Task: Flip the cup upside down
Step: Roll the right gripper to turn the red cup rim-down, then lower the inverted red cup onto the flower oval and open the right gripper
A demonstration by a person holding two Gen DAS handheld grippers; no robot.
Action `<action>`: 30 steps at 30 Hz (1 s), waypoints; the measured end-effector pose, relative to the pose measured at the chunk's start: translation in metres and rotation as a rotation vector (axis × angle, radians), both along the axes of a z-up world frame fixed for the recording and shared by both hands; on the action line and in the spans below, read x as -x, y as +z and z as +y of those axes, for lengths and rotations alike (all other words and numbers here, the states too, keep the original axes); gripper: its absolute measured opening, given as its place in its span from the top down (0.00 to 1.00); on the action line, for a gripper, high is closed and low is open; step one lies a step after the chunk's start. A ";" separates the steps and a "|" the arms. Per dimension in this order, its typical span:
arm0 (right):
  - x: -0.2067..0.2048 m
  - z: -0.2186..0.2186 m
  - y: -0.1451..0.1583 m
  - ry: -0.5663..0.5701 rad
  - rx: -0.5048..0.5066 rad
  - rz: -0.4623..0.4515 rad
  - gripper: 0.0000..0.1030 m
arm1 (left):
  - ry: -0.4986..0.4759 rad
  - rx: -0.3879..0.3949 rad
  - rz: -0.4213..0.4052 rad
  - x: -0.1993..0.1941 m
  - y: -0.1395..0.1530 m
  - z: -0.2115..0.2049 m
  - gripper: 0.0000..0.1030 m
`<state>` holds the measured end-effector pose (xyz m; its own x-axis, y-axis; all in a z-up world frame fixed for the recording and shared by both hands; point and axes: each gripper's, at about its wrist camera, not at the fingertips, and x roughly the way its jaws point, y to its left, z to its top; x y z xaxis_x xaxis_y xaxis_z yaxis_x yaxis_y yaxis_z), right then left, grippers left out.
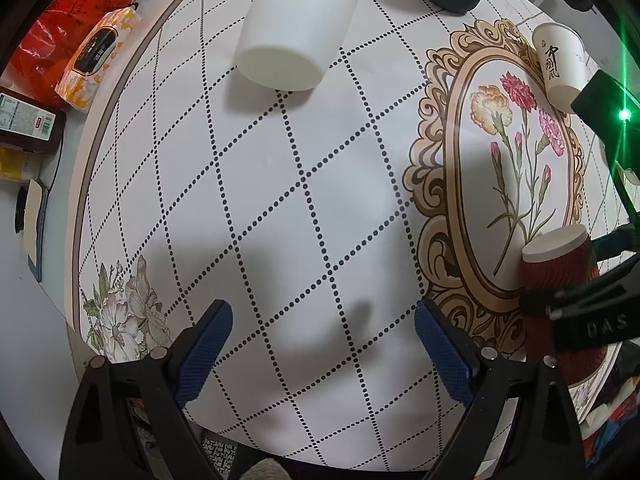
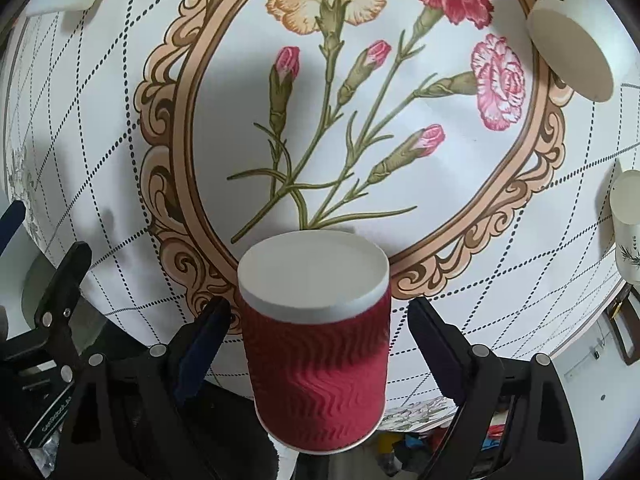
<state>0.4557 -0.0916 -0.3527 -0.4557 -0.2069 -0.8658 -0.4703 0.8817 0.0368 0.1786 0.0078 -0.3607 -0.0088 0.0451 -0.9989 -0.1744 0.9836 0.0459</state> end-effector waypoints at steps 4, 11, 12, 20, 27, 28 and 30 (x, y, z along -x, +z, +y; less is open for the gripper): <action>-0.004 -0.010 0.001 -0.021 -0.013 -0.024 0.29 | -0.003 0.000 0.001 0.007 -0.001 0.002 0.09; -0.008 -0.026 0.022 -0.057 -0.053 -0.104 0.30 | -0.019 -0.003 -0.003 0.010 0.000 0.001 0.09; -0.009 -0.030 0.026 -0.071 -0.064 -0.118 0.30 | -0.021 -0.004 -0.004 0.008 0.002 0.000 0.09; -0.018 -0.062 0.078 -0.159 -0.174 -0.326 0.30 | -0.048 -0.015 -0.009 0.001 0.009 -0.011 0.09; -0.032 -0.091 0.123 -0.248 -0.270 -0.614 0.30 | -0.058 -0.010 0.000 -0.004 0.007 -0.022 0.09; -0.034 -0.097 0.128 -0.267 -0.286 -0.673 0.30 | -0.057 -0.008 0.004 -0.006 0.006 -0.022 0.09; -0.028 -0.101 0.133 -0.303 -0.316 -0.777 0.30 | -0.054 -0.009 0.010 -0.008 0.005 -0.021 0.09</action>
<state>0.4833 -0.1929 -0.2193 0.2877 0.1275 -0.9492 -0.2114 0.9751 0.0669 0.1864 -0.0135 -0.3557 -0.0158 0.0550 -0.9984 -0.1208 0.9911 0.0565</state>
